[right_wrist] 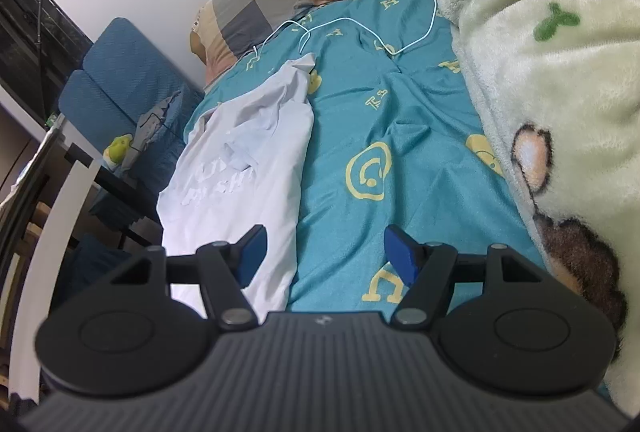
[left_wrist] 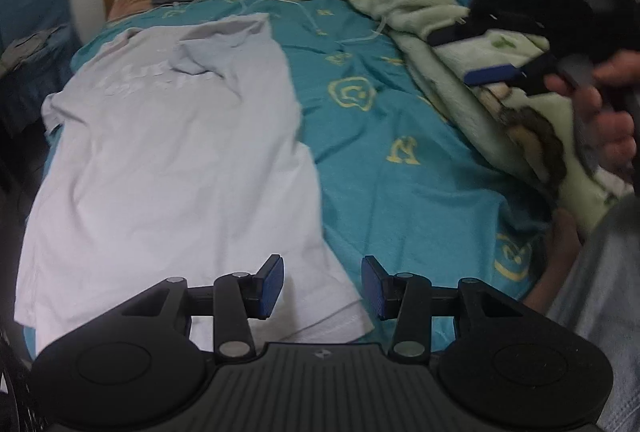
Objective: Fold clothes
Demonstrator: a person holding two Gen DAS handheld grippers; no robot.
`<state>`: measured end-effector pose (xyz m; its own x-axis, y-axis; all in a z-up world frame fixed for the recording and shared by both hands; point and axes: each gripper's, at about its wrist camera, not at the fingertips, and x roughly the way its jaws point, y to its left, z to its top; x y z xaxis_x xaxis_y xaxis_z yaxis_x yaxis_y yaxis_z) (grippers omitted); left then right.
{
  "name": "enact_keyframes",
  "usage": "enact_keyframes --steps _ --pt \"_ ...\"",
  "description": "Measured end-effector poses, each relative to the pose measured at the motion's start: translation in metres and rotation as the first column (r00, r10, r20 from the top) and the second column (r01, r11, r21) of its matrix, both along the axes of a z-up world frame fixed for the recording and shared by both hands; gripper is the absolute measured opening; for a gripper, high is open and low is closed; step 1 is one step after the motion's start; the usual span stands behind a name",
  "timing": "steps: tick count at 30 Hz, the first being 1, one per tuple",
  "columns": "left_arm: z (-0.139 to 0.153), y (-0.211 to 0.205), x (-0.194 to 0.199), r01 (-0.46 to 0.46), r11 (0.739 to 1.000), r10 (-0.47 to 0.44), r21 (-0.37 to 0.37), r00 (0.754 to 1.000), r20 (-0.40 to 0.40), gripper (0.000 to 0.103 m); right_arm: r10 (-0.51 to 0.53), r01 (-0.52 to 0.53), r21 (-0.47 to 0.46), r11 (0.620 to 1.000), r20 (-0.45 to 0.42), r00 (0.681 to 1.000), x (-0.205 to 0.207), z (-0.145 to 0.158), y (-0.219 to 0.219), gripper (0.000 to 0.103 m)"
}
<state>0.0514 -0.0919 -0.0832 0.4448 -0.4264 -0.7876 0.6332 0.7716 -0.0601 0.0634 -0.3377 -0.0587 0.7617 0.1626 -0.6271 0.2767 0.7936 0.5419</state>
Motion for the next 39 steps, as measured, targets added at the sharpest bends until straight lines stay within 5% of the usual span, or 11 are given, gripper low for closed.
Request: enact_keyframes --steps 3,8,11,13,15,25,35,38,39 --pt "-0.018 -0.023 0.000 0.051 0.994 -0.047 0.093 0.998 -0.045 0.050 0.005 -0.005 0.001 1.000 -0.004 1.000 0.000 -0.001 0.001 0.068" --pt "-0.048 -0.029 0.015 0.011 0.972 0.014 0.233 0.994 -0.106 0.060 0.007 -0.007 0.018 1.000 -0.009 1.000 0.001 -0.003 -0.001 0.068" --pt "-0.049 -0.017 0.021 -0.015 0.977 0.042 0.210 0.991 -0.124 0.042 0.009 -0.009 0.031 0.999 -0.013 1.000 0.002 -0.005 -0.001 0.068" --pt "-0.045 -0.012 0.020 -0.021 0.981 0.044 0.193 0.993 -0.114 0.007 0.011 -0.011 0.030 0.999 -0.017 1.000 0.003 -0.006 -0.001 0.068" --pt "-0.038 -0.011 0.017 -0.019 0.984 0.036 0.176 0.995 -0.088 0.004 0.014 -0.014 0.030 0.999 -0.019 1.000 0.004 -0.006 -0.001 0.068" --pt "0.009 -0.021 -0.033 0.129 0.990 -0.129 0.063 0.992 0.008 0.002 0.021 -0.019 0.081 0.997 -0.024 1.000 0.006 -0.009 -0.002 0.068" --pt "-0.025 -0.029 -0.044 0.150 0.989 -0.149 0.014 0.986 -0.078 0.002 0.025 -0.023 0.064 0.998 -0.041 0.999 0.013 -0.011 0.002 0.068" --pt "-0.024 -0.017 -0.027 0.088 0.994 -0.095 -0.057 0.987 -0.133 0.008 0.032 -0.030 0.039 0.999 -0.062 0.998 0.013 -0.014 0.009 0.068" --pt "-0.019 -0.012 -0.023 0.070 0.994 -0.082 -0.083 0.986 -0.144 0.022 0.034 -0.033 0.024 0.999 -0.068 0.997 0.011 -0.013 0.012 0.068"
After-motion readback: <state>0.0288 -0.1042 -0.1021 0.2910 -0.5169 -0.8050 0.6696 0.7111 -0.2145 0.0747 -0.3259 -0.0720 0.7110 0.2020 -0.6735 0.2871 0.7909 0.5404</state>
